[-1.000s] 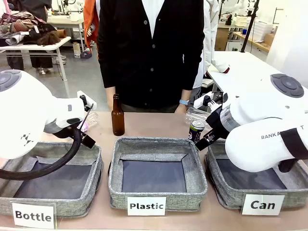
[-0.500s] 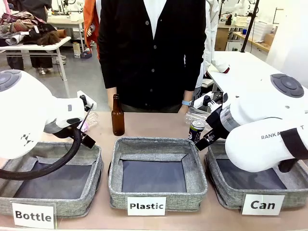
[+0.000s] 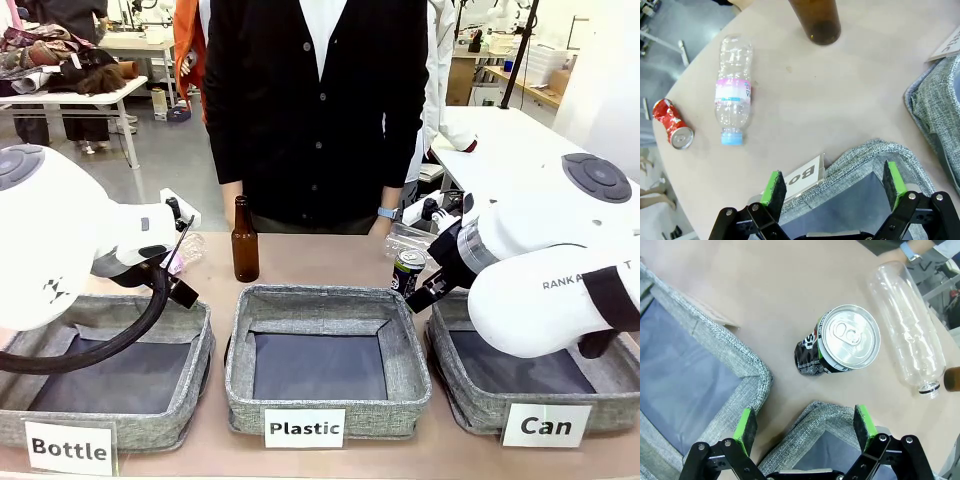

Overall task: Sort the can waste into the basket.
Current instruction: Pick up the can waste from the table and place it in the right Fabric basket.

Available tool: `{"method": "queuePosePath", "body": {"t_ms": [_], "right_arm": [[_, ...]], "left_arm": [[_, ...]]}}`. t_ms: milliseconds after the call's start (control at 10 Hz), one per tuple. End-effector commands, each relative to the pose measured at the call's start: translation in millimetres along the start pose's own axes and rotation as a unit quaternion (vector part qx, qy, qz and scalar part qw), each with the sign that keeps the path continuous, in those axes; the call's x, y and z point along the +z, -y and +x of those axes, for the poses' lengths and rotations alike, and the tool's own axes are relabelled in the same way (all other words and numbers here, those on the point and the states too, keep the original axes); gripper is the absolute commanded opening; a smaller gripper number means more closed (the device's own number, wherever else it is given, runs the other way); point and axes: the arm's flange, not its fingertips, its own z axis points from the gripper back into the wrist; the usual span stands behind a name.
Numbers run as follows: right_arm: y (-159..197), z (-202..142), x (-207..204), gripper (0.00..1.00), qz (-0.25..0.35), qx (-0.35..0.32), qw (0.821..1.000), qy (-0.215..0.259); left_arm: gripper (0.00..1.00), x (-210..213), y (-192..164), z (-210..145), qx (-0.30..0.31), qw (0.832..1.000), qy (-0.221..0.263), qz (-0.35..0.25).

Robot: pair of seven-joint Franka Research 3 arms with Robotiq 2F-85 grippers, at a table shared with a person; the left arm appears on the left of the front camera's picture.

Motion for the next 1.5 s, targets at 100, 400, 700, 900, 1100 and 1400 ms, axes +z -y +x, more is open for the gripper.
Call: {"method": "queuePosePath", "body": {"t_ms": [100, 400, 700, 900, 1100, 1400], "right_arm": [[0, 0, 0, 1.0, 0.0, 0.0, 1.0, 0.0], [0, 0, 0, 1.0, 0.0, 0.0, 1.0, 0.0], [13, 28, 79, 1.0, 0.039, -0.129, 0.991, -0.026], [30, 23, 146, 1.0, 0.094, -0.201, 0.974, -0.037], [62, -12, 197, 1.0, 0.184, -0.259, 0.948, -0.008], [138, -103, 235, 1.0, 0.265, -0.397, 0.873, 0.098]], "left_arm": [[1.0, 0, 0, 0, 0.0, 1.0, 0.0, 0.0], [1.0, 0, 0, 0, 0.0, 1.0, 0.0, 0.0], [1.0, 69, 12, 17, 0.089, 0.994, -0.006, -0.058], [1.0, 128, 15, 12, 0.12, 0.987, -0.016, -0.106], [1.0, 176, -22, -23, 0.152, 0.965, -0.006, -0.212], [1.0, 228, -144, -103, 0.341, 0.88, 0.09, -0.32]]}}
